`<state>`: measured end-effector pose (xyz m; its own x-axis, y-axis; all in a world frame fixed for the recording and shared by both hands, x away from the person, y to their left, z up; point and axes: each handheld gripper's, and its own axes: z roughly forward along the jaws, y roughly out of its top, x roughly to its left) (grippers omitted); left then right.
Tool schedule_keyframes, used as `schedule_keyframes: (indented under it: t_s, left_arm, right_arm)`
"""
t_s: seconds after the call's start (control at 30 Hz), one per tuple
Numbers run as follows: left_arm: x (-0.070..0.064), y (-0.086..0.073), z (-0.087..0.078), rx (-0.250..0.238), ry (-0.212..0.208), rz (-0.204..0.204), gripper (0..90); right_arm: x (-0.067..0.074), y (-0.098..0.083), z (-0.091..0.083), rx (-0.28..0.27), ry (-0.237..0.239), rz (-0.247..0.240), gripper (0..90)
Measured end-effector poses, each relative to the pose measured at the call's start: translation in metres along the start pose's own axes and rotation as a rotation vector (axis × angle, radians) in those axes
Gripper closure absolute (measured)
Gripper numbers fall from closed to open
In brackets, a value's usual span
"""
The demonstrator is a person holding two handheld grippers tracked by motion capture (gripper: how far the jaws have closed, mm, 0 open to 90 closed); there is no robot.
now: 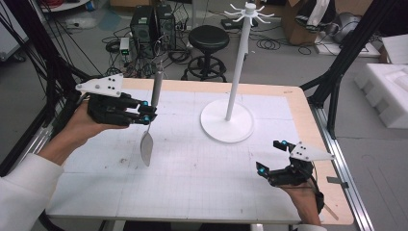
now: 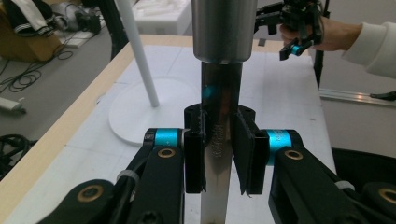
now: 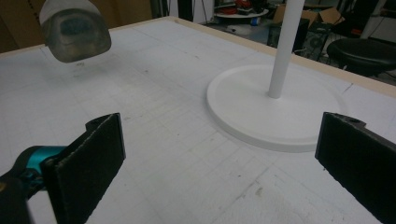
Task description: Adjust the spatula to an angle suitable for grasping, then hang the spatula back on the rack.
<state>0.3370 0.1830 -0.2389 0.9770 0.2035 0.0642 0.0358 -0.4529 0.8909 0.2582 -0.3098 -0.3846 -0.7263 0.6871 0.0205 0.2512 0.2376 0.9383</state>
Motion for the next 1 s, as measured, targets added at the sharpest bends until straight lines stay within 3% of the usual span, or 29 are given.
schedule_keyframes:
  t_s: [0.37,0.53,0.8,1.0]
  left_arm:
    - [-0.014,0.028,0.037,-0.078,-0.085,0.028,75.1]
    - [-0.018,0.03,0.047,-0.074,-0.103,0.042,75.1]
    - [-0.015,0.027,0.051,-0.08,-0.124,0.031,75.1]
    - [-0.014,0.02,0.047,-0.101,-0.107,0.025,75.1]
  right_arm:
    - [-0.001,0.0,-0.002,-0.009,0.005,0.003,0.7]
    - [0.0,0.001,-0.003,-0.012,0.005,0.001,0.7]
    - [-0.001,0.001,-0.009,-0.017,-0.004,0.015,0.7]
    - [0.002,0.003,-0.004,0.001,0.027,0.004,0.8]
